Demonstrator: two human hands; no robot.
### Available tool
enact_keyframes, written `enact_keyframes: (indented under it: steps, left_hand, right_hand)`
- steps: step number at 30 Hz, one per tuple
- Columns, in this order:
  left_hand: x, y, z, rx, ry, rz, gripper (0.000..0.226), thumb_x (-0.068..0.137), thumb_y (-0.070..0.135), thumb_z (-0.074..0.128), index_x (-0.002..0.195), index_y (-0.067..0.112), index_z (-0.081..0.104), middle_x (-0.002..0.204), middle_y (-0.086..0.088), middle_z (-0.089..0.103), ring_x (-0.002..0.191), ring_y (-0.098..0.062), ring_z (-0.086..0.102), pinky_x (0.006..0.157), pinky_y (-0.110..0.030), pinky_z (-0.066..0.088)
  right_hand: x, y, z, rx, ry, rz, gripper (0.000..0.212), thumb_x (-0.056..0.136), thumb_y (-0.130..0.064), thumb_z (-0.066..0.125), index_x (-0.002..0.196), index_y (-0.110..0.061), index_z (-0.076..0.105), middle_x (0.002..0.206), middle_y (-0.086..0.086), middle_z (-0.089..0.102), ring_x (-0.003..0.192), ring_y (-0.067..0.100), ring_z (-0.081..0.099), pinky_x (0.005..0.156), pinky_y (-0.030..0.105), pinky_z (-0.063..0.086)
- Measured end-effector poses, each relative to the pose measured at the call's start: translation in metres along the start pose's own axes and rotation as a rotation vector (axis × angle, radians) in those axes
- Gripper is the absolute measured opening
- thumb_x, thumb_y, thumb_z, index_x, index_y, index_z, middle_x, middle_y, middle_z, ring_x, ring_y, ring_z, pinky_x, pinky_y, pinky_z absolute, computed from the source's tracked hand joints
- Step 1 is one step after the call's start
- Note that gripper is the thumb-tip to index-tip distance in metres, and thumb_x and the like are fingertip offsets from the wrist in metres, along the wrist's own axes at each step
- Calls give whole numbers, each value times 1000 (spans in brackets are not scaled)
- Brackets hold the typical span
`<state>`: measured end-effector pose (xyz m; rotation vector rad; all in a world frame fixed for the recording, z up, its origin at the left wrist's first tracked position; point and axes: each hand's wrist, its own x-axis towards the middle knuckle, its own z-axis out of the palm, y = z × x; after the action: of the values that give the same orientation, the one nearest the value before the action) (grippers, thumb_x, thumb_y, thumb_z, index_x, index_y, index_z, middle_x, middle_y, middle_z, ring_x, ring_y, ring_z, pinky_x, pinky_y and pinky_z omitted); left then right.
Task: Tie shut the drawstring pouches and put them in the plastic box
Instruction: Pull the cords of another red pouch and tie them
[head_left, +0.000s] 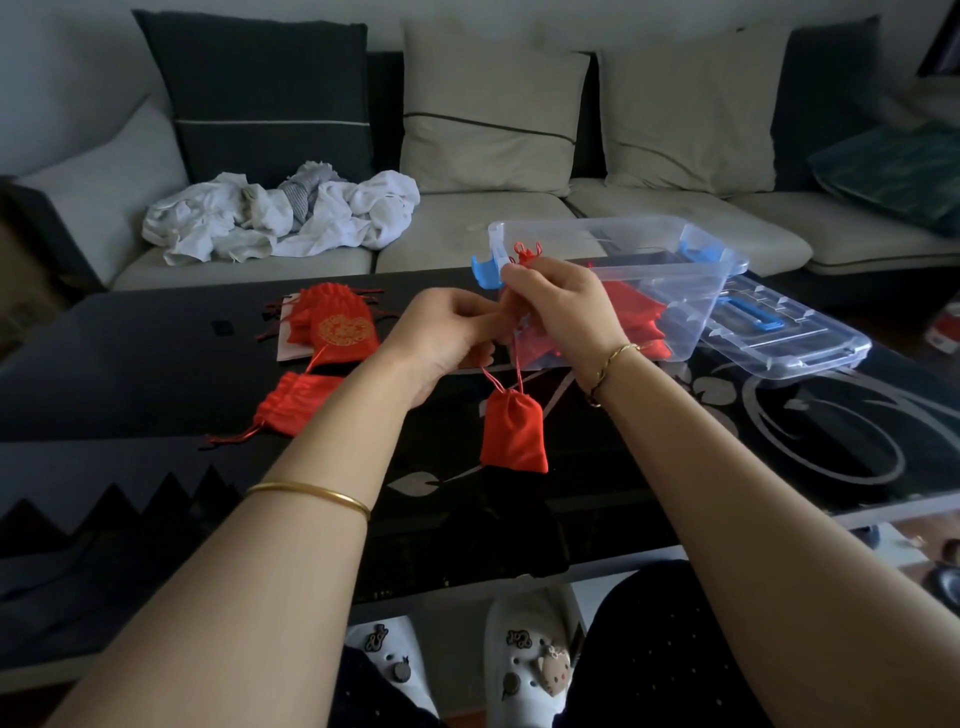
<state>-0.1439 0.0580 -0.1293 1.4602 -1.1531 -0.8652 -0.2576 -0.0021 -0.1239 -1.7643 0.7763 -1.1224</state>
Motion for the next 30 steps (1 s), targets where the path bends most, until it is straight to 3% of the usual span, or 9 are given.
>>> enact_keyframes:
  steps: [3, 6, 9, 14, 18, 21, 24, 27, 30]
  left_hand:
    - [2, -2, 1, -43, 10, -25, 8, 86, 13, 66, 78, 13, 67, 64, 2, 64, 55, -7, 51, 55, -19, 47]
    - [3, -2, 1, -71, 22, -26, 8, 86, 13, 66, 78, 14, 66, 72, 0, 64, 62, -7, 54, 53, -16, 47]
    - [3, -3, 1, -84, 12, -25, 7, 87, 13, 65, 80, 14, 66, 72, 1, 64, 63, -7, 55, 53, -15, 47]
    - [3, -4, 1, -118, 40, -19, 12, 90, 13, 61, 79, 18, 64, 71, 2, 65, 58, -6, 55, 52, -17, 48]
    - [5, -6, -1, -151, 114, -7, 15, 89, 8, 62, 76, 17, 61, 76, -1, 65, 61, -8, 58, 52, -16, 49]
    - [7, -8, -4, -107, 105, -1, 17, 86, 3, 62, 74, 15, 61, 78, -1, 70, 62, -7, 60, 59, -19, 50]
    - [7, -10, -5, -24, 64, 22, 18, 85, -3, 61, 75, 12, 60, 78, -4, 70, 65, -10, 60, 65, -23, 50]
    - [6, -6, -4, 90, 33, 102, 20, 85, -5, 59, 81, 15, 59, 78, -2, 66, 70, -9, 61, 68, -19, 51]
    - [5, -5, -3, 283, 15, 242, 22, 85, -3, 58, 91, 19, 59, 79, 4, 61, 74, -5, 59, 76, -18, 48]
  right_hand:
    - [3, 7, -4, 135, -1, 210, 41, 97, -36, 43, 69, -10, 57, 66, 5, 55, 56, 14, 48, 50, 22, 38]
    - [1, 18, -6, 17, -119, 346, 45, 99, -39, 33, 71, -12, 58, 69, 4, 56, 60, 17, 48, 52, 24, 37]
    - [-3, 21, -5, 52, -179, 353, 36, 99, -32, 38, 73, -14, 55, 66, 1, 55, 59, 14, 49, 59, 27, 41]
    - [1, 21, -3, 64, -115, 296, 35, 97, -25, 44, 65, -15, 51, 61, 2, 49, 60, 18, 46, 63, 32, 40]
    - [-1, 17, -8, 146, -206, 368, 35, 95, -24, 47, 62, -15, 49, 60, 1, 47, 56, 16, 43, 56, 27, 35]
    - [-7, 15, -11, -59, -396, 468, 32, 94, -26, 48, 65, -14, 51, 61, 1, 48, 55, 13, 45, 54, 24, 37]
    - [-6, 19, -9, -181, -328, 455, 29, 95, -25, 47, 69, -13, 55, 65, 1, 53, 60, 13, 49, 57, 24, 40]
    - [-2, 25, -5, 12, -176, 351, 25, 95, -13, 43, 75, -13, 57, 72, 4, 59, 70, 20, 57, 67, 30, 46]
    - [-3, 29, -2, 289, -247, 363, 27, 99, -10, 35, 85, -12, 58, 80, 8, 64, 76, 25, 63, 84, 39, 51]
